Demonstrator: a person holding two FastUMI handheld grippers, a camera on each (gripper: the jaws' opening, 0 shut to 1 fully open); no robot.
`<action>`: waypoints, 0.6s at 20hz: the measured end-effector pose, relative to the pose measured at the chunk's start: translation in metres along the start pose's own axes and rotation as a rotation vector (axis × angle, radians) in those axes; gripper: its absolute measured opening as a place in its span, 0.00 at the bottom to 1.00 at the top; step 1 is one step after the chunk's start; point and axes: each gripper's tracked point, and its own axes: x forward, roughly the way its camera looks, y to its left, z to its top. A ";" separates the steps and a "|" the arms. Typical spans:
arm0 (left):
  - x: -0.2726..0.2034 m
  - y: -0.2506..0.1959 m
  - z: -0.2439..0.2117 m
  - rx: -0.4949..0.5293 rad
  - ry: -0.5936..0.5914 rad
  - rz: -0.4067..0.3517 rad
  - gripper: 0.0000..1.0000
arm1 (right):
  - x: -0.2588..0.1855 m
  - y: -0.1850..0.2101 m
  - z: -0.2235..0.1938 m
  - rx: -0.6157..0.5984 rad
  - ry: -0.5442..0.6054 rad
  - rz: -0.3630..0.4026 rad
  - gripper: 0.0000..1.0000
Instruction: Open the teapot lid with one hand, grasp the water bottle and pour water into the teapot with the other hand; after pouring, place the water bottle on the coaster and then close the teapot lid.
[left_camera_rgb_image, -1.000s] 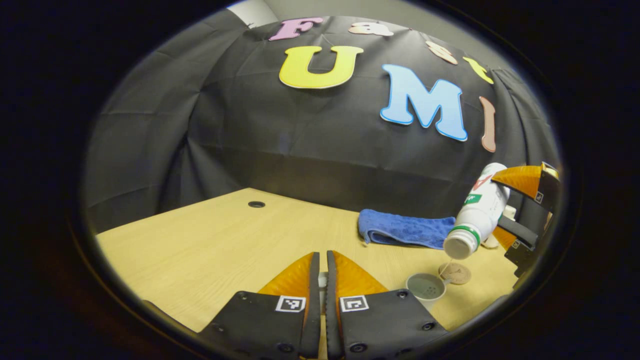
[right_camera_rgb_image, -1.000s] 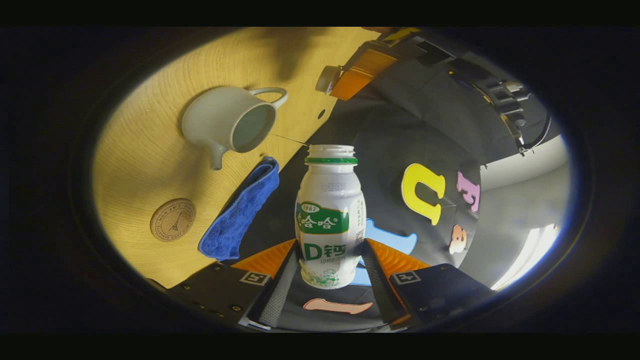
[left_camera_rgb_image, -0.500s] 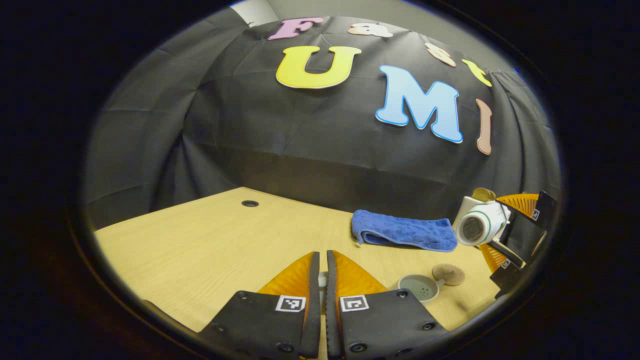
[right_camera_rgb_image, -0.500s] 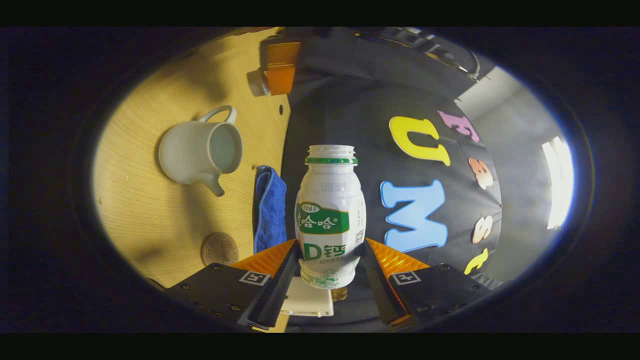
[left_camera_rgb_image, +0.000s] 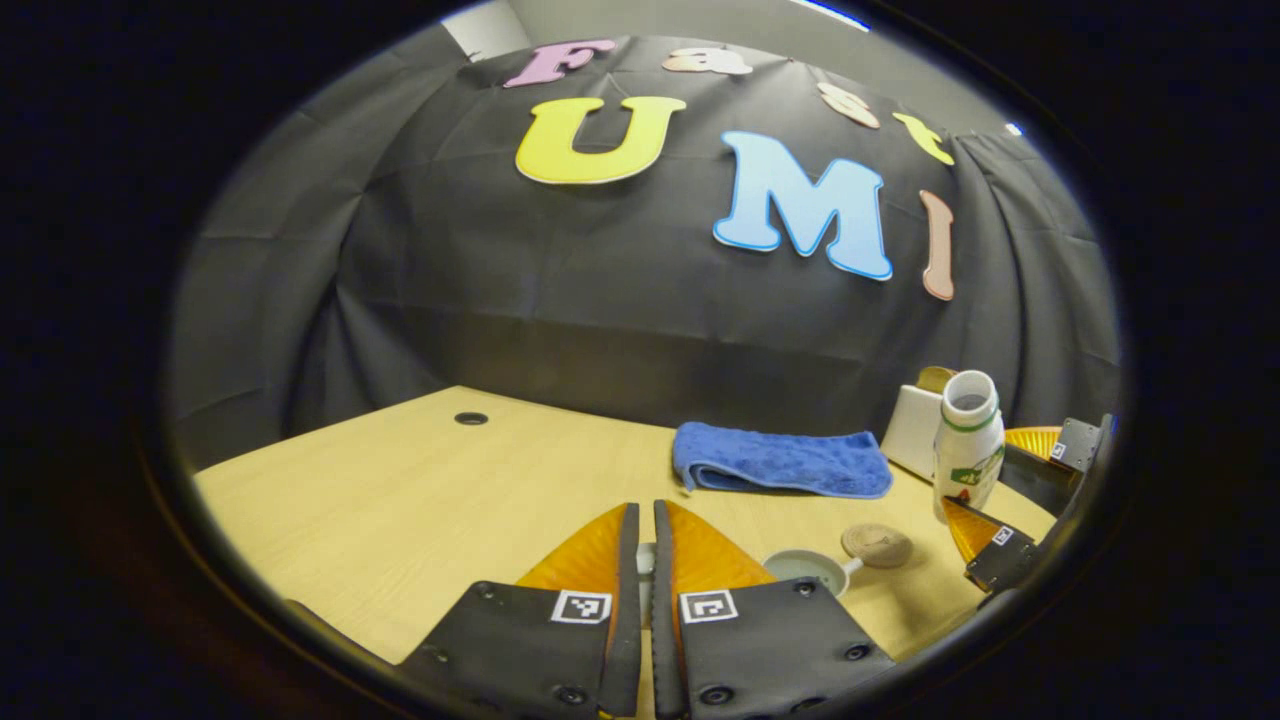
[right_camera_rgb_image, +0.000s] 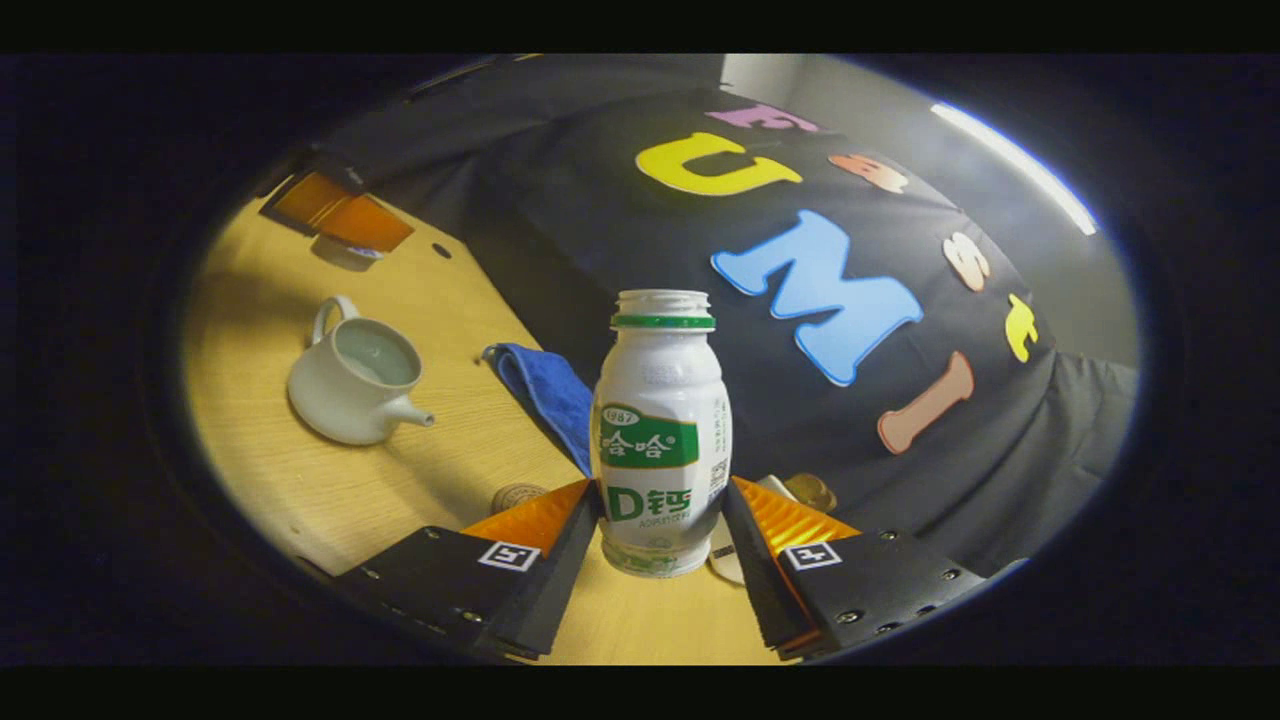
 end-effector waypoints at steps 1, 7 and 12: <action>0.000 -0.003 0.002 0.000 -0.009 -0.012 0.11 | -0.001 0.001 -0.004 0.059 0.012 0.002 0.73; -0.004 -0.030 0.010 0.045 -0.050 -0.074 0.12 | -0.003 0.002 -0.007 0.285 0.026 -0.002 0.74; -0.001 -0.049 0.003 0.123 -0.041 -0.090 0.12 | -0.002 -0.001 -0.012 0.389 0.038 -0.004 0.74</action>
